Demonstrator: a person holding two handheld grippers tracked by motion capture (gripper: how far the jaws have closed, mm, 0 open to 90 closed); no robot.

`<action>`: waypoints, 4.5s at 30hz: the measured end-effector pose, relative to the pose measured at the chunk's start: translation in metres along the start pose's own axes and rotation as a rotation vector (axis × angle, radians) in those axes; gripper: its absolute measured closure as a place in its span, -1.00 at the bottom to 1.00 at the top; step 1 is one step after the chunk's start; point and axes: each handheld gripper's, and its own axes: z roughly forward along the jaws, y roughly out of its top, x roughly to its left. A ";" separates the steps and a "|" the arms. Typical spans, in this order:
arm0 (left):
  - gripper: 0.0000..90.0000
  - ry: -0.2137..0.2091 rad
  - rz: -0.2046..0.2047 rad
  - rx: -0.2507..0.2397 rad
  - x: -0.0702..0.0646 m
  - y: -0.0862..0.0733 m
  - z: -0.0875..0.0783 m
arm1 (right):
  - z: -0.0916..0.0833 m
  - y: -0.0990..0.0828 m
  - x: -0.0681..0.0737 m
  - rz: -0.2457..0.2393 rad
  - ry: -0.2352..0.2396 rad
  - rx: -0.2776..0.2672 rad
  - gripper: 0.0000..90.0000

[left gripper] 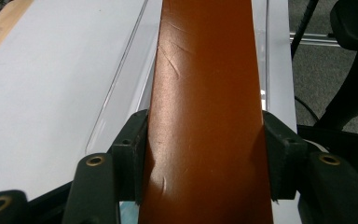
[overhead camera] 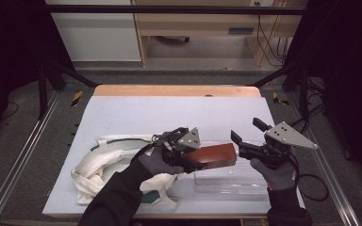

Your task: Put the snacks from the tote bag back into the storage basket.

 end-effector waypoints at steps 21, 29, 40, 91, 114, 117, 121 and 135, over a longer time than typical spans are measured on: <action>-0.05 -0.049 0.024 0.024 -0.008 0.019 0.048 | 0.007 -0.006 -0.015 -0.026 -0.036 0.034 -0.63; -0.05 -0.064 0.031 0.019 -0.007 0.025 0.059 | 0.005 -0.007 -0.022 -0.016 -0.057 0.034 -0.63; -0.05 -0.072 0.056 0.030 -0.005 0.032 0.070 | 0.003 -0.010 -0.030 -0.004 -0.084 0.032 -0.63; -0.05 -0.107 0.047 0.058 -0.010 0.010 0.107 | 0.014 -0.026 -0.034 -0.013 -0.097 0.084 -0.64; -0.08 -0.104 0.032 0.099 -0.010 0.012 0.118 | 0.013 -0.025 -0.033 -0.014 -0.095 0.079 -0.64; -0.13 -0.118 0.024 0.087 -0.010 0.011 0.117 | 0.013 -0.025 -0.033 -0.015 -0.095 0.080 -0.64; -0.15 -0.107 0.018 0.087 -0.012 0.011 0.117 | 0.013 -0.025 -0.032 -0.016 -0.094 0.080 -0.64; -0.06 -0.132 0.026 0.109 -0.012 0.013 0.119 | 0.012 -0.024 -0.033 -0.017 -0.093 0.076 -0.64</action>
